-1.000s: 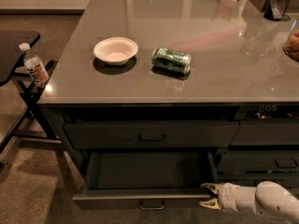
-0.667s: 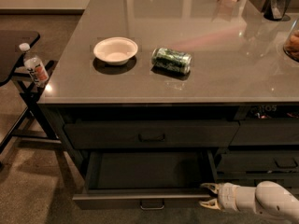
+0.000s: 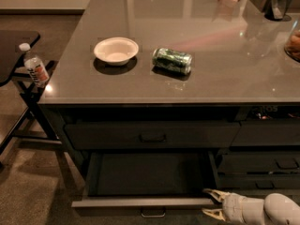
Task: Open middle drawer
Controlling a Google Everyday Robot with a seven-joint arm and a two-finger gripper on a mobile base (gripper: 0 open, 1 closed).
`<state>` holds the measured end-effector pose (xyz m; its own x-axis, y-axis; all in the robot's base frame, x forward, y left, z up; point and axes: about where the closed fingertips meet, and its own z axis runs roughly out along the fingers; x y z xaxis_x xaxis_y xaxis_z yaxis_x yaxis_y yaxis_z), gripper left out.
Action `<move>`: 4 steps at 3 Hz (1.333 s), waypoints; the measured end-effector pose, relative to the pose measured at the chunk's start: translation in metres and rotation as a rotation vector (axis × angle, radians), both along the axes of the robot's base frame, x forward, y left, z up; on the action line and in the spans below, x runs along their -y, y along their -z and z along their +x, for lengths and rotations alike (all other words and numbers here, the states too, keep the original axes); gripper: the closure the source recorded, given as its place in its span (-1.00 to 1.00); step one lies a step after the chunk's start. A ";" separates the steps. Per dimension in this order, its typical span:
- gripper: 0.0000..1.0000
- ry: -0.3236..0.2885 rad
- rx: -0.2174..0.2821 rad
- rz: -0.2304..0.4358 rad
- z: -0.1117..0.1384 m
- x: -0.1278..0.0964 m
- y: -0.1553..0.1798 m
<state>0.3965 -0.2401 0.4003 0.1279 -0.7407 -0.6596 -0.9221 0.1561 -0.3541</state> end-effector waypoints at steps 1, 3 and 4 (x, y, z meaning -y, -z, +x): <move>0.71 0.000 0.000 0.000 0.000 0.000 -0.007; 1.00 -0.016 -0.017 0.007 -0.017 -0.002 -0.009; 1.00 -0.033 -0.025 0.039 -0.031 -0.014 -0.008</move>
Offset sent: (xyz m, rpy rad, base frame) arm -0.1773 -0.0721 -0.0303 0.0241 0.0678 -0.0393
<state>0.3652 -0.2260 0.4079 0.1350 -0.7100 -0.6912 -0.9353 0.1391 -0.3255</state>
